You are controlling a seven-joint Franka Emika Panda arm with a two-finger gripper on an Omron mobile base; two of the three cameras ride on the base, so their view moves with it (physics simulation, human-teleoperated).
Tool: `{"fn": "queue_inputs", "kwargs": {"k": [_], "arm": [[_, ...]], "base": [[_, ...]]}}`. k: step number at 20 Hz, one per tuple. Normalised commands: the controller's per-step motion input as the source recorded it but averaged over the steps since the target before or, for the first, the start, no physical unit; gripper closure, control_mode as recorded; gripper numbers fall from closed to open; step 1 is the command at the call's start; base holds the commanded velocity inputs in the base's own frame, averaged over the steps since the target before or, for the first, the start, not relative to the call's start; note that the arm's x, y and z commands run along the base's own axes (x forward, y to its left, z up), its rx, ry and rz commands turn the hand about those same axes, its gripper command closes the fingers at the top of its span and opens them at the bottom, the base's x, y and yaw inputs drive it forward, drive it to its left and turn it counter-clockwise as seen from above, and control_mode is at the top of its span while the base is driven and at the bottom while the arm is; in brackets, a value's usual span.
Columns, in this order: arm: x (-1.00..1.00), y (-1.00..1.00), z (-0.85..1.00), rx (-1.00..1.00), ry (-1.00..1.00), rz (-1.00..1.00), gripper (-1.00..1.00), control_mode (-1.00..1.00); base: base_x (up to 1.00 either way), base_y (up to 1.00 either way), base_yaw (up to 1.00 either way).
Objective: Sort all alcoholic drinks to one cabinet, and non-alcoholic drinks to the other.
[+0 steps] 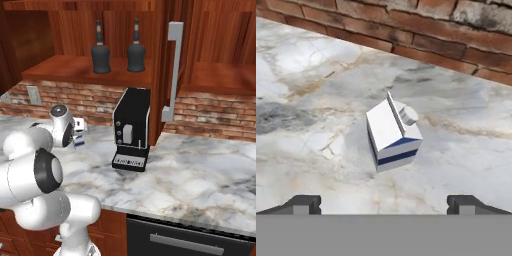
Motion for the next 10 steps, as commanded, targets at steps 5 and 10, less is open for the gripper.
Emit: {"fn": "queue_inputs", "kwargs": {"k": [5,10], "arm": [[0.24,0.09,-0.21,-0.02,0.02,0.02,-1.00,-1.00],[0.29,0.07,-0.17,-0.02,0.02,0.01,-1.00,-1.00]], "base": [[0.00,0.00,0.00],[0.00,0.00,0.00]]}}
